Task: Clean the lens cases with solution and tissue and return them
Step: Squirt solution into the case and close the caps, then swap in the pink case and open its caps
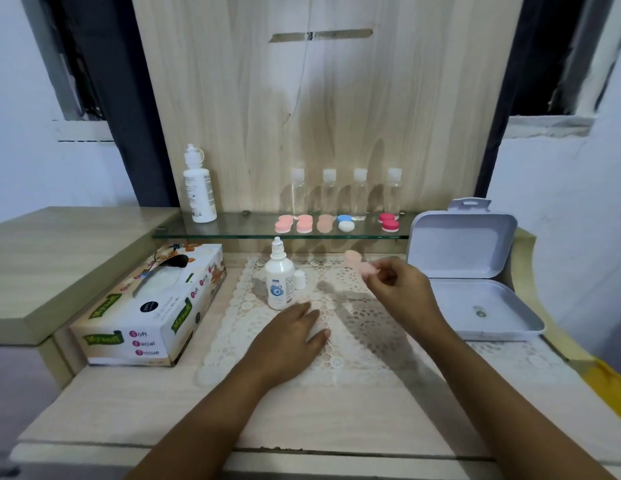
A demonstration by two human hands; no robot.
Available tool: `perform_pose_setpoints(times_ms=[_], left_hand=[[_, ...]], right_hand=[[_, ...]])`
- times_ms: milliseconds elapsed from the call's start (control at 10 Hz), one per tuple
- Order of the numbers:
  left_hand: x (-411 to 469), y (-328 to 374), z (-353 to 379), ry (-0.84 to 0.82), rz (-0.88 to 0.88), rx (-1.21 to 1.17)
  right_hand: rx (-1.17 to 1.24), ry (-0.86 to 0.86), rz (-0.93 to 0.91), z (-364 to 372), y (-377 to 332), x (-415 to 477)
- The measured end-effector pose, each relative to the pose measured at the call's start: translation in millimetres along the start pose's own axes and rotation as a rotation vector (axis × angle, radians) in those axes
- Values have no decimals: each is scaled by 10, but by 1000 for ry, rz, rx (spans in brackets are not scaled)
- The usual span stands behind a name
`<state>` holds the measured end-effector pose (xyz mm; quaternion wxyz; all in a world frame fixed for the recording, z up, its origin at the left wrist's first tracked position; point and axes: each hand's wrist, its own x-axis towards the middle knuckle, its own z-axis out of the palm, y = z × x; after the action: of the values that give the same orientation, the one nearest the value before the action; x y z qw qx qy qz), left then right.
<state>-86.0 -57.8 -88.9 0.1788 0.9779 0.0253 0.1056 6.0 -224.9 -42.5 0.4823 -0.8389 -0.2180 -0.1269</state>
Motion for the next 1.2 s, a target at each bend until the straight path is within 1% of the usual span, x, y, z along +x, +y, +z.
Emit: perform_pose_setpoints(times_ms=[100, 200, 300, 500, 600, 1000, 1200], left_hand=[[2, 5, 1, 2, -2, 2], [7, 5, 0, 2, -2, 3], [9, 5, -5, -1, -6, -2], [3, 20, -27, 6, -3, -6], [0, 25, -34, 8, -3, -9], [10, 24, -41, 5, 5, -3], [12, 24, -43, 2, -1, -4]], right_hand=[[4, 131, 25, -34, -135, 180], [-48, 221, 49, -13, -235, 364], [-160, 246, 84, 42, -272, 532], [-340, 247, 132, 161, -258, 716], [-369, 230, 143, 188, -242, 761], [-390, 220, 137, 230, -162, 822], [-307, 291, 139, 229, -127, 717]])
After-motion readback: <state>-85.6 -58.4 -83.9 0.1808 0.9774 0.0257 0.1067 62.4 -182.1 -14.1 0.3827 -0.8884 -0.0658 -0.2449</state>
